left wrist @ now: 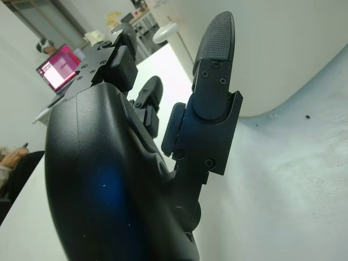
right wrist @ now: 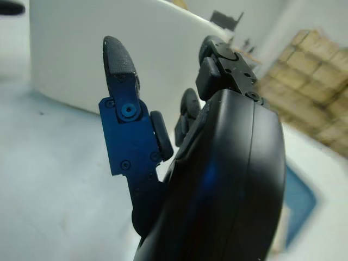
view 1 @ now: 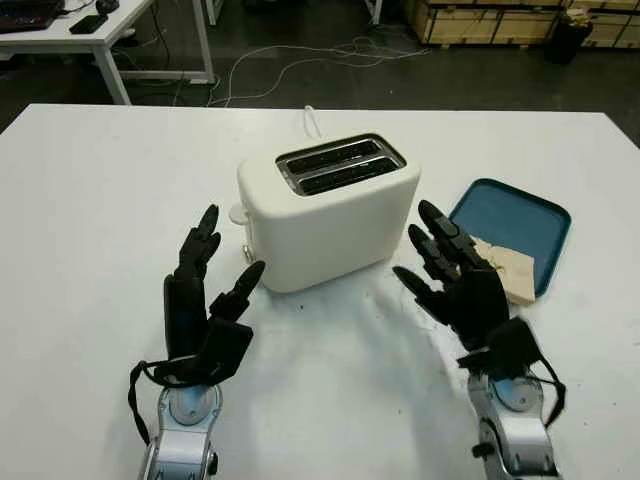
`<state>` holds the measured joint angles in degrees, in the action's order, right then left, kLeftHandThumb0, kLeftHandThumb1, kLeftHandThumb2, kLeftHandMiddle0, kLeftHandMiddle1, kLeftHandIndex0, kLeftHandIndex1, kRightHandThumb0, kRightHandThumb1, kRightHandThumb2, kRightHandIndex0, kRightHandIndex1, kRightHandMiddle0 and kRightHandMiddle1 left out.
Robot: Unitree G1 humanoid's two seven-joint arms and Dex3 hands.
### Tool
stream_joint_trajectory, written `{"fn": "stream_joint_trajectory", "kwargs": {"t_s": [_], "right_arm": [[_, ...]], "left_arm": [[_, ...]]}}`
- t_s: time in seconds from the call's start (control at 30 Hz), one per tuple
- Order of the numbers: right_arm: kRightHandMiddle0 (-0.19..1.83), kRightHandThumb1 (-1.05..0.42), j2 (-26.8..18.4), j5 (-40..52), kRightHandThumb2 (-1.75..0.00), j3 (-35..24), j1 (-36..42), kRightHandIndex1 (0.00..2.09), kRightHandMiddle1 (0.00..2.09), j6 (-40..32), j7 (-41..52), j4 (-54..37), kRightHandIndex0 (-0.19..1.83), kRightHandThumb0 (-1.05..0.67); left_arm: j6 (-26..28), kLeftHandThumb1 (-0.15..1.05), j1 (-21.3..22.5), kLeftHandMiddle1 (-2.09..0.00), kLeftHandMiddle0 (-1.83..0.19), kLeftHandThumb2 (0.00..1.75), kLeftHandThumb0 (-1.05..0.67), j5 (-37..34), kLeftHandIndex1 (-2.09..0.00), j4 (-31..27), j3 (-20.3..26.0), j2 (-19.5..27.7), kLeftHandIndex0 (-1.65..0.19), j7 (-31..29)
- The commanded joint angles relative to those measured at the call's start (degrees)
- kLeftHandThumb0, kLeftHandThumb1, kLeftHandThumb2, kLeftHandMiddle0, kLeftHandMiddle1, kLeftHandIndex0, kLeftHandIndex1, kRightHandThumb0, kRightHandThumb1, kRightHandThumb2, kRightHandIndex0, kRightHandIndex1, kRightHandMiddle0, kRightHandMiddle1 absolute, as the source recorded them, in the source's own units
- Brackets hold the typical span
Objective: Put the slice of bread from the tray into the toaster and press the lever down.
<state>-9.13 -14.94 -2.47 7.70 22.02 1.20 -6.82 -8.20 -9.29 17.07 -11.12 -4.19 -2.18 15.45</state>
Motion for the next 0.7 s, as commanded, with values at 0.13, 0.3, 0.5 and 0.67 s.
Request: {"fn": "stream_joint_trajectory", "kwargs": {"t_s": [0.13,0.3,0.5,0.67], "right_arm": [[0.38,-0.78,-6.28,-13.91,0.0,-5.15,3.86,0.02,0.01,11.56,-10.47,-2.73,0.38,-0.44],[0.4,-0.76,-10.81,-20.63,0.0,-9.37,6.47,0.01,0.02,13.0,-14.97,-3.4,0.38,-0.42],[0.42,-0.78,-14.86,-27.99,0.0,-12.11,8.14,0.0,0.01,8.66,-18.28,-1.51,0.38,-0.46],[0.43,-0.78,-18.07,-34.7,0.0,-11.49,7.34,0.0,0.01,4.24,-22.48,2.83,0.38,-0.46]], "left_arm": [[-0.48,0.92,-0.05,-0.3,-0.32,0.18,-0.6,-0.91,-0.01,-0.39,0.65,-0.07,-0.34,-0.56],[-0.53,0.92,-0.06,-0.3,-0.31,0.19,-0.63,-0.82,0.0,-0.49,0.48,0.12,-0.33,-0.89],[-0.88,0.92,-0.21,-0.29,-0.32,0.2,-0.62,-0.61,0.0,-0.57,0.42,0.26,-0.33,-0.97],[-0.4,0.92,-0.53,-0.29,-0.31,0.19,-0.62,-0.77,0.0,-0.93,0.25,0.03,-0.33,-1.26]]}}
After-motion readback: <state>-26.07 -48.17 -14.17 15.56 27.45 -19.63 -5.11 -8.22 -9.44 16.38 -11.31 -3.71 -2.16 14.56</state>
